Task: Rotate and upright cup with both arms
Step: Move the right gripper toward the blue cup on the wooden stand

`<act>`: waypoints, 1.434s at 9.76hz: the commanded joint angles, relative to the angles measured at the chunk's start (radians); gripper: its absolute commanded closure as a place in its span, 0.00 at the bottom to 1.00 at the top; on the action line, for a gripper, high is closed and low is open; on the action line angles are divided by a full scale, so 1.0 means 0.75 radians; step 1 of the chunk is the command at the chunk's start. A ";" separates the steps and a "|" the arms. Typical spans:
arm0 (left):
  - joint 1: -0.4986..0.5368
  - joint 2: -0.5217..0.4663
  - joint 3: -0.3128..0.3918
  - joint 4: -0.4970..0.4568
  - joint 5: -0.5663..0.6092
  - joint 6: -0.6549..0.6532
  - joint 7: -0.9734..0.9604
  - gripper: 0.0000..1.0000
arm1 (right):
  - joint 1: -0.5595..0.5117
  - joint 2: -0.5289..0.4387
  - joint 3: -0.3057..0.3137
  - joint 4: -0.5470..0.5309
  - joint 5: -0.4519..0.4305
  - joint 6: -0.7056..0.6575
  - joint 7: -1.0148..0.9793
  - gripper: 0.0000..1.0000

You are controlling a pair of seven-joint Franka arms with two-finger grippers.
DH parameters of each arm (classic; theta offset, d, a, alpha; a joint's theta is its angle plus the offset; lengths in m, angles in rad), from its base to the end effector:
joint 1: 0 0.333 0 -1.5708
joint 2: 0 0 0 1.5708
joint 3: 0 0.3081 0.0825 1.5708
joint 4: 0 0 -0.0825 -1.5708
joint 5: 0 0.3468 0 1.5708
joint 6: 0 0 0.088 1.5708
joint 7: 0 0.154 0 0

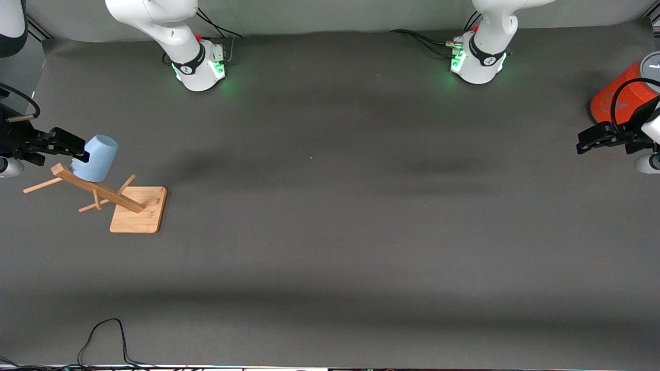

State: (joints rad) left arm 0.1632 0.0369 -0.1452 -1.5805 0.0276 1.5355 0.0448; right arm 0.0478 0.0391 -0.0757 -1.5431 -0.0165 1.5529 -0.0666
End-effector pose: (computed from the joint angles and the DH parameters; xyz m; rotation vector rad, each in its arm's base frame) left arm 0.5189 0.0149 0.5437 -3.1190 0.0422 0.1282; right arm 0.5254 -0.0165 0.5598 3.1226 0.0604 -0.0470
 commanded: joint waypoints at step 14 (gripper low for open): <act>-0.060 0.027 0.087 0.003 -0.004 0.012 0.053 0.00 | 0.014 -0.144 -0.234 -0.223 -0.023 -0.058 0.084 0.00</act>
State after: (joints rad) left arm 0.1580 0.0590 -0.1235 -1.5840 0.0271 1.5601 0.0633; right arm 0.0454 -0.0233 -0.2330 -1.6614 -0.0198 1.4902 -0.0501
